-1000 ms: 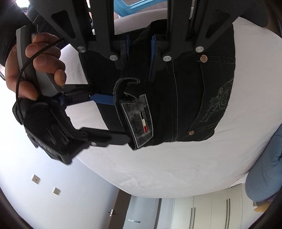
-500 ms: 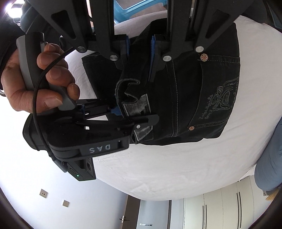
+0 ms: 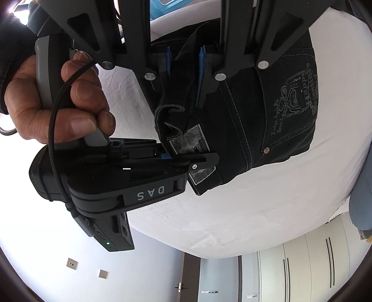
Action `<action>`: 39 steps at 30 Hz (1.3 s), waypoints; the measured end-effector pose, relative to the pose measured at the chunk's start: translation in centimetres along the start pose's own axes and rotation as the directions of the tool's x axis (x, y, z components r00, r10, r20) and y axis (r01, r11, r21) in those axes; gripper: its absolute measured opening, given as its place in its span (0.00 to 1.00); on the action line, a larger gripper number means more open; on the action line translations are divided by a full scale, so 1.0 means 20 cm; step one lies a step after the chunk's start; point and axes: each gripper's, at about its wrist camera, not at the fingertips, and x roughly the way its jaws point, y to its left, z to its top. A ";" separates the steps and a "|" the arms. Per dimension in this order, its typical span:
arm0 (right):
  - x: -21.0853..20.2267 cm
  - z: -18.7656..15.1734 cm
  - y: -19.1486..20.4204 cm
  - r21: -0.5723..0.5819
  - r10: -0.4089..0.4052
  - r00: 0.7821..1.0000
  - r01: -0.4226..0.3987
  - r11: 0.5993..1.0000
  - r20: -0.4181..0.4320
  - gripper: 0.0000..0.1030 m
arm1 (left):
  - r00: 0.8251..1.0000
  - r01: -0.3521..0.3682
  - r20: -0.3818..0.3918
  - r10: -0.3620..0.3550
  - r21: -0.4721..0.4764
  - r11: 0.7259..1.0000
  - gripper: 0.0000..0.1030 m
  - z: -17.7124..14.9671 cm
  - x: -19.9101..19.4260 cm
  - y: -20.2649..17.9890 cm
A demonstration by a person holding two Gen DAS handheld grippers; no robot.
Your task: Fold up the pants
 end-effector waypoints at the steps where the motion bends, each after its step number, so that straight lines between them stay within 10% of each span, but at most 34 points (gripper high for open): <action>1: -0.01 0.00 -0.03 0.014 -0.001 1.000 0.001 1.000 0.002 0.14 | 1.000 0.002 -0.009 -0.002 0.006 1.000 0.17 -0.01 0.02 -0.02; 15: 0.03 -0.10 -0.30 0.095 0.010 0.999 -0.014 0.995 0.040 0.13 | 0.998 0.006 -0.066 -0.003 0.041 0.999 0.20 -0.08 0.19 -0.11; 25: 0.00 -0.12 -0.36 0.141 0.035 0.999 -0.040 0.989 0.039 0.15 | 0.996 0.070 -0.043 -0.072 -0.060 0.996 0.72 -0.04 0.12 -0.03; 34: -0.25 -0.14 -0.37 0.188 -0.073 0.989 0.048 0.981 0.129 0.18 | 0.997 0.072 0.017 -0.071 -0.121 0.990 0.75 -0.07 -0.07 0.12; 39: -0.32 -0.14 -0.17 0.105 0.016 0.994 -0.028 0.994 0.113 0.18 | 0.998 0.040 0.053 -0.030 -0.210 0.977 0.75 -0.11 -0.16 0.38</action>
